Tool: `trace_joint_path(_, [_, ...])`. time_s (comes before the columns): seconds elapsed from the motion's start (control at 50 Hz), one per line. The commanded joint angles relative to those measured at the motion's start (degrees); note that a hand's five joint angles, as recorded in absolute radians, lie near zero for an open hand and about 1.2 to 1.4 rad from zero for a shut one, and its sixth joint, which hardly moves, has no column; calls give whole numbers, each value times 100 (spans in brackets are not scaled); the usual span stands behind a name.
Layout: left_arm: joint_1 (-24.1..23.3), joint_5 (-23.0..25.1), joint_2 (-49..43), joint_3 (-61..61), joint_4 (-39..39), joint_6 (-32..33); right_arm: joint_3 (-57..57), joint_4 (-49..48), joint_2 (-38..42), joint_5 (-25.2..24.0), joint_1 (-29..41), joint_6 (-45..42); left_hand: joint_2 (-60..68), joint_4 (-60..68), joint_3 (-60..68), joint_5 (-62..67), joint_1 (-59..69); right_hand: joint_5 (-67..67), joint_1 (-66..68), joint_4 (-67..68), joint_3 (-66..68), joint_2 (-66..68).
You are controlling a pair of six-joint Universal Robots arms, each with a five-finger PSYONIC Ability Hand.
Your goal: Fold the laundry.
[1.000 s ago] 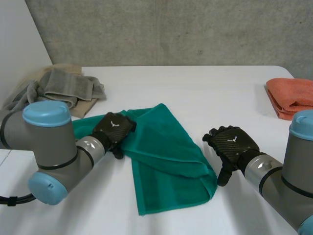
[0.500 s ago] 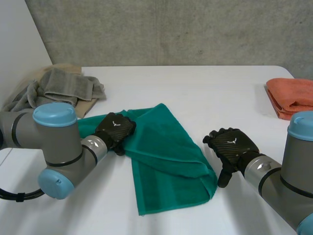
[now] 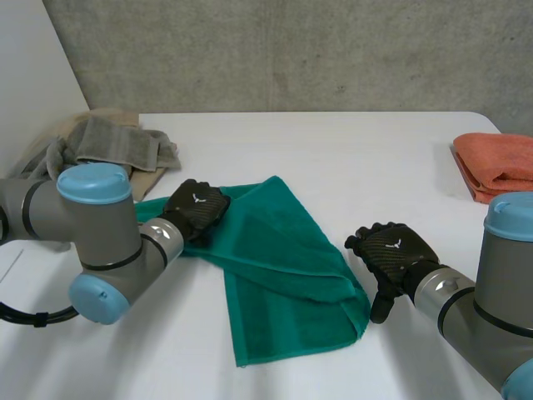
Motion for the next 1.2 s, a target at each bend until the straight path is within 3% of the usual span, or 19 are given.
trace_joint_path(0.02, [-8,-15,-97,57,-50,-15,0,0,-3,6,-1,1,-606,-614,-608,-604,-584,-380,-146,-334,-219,-260])
trace_joint_path(0.08, [-52,-23,-53,4,-199,-15,0,0,-3,6,-10,1,-1533,-1541,-1536,-1532,-1511,-380,-146,-334,-219,-260])
trace_joint_path(0.22, [-78,-32,8,-5,-595,-33,0,0,6,6,-1,-8,-1753,-1760,-1755,-1751,-1730,-380,-146,-334,-219,-260])
trace_joint_path(0.48, [-17,-24,-53,74,-595,-15,0,-9,15,6,-1,-17,-1552,-1559,-1554,-1550,-1529,-380,-146,-334,-219,-260])
trace_joint_path(0.9, [-8,-15,-238,461,-578,-6,-8,-9,68,6,-10,-26,904,896,901,905,926,-380,-146,-334,-219,-260])
trace_joint_path(1.02, [-8,-41,-308,601,-578,2,-8,-9,68,14,-10,-35,2818,2810,2816,2820,2840,-380,-146,-334,-219,-260])
trace_joint_path(1.2, [-87,-287,-37,672,-595,-41,-43,26,41,41,-27,80,2837,2829,2834,2838,2859,-380,-146,-334,-219,-260])
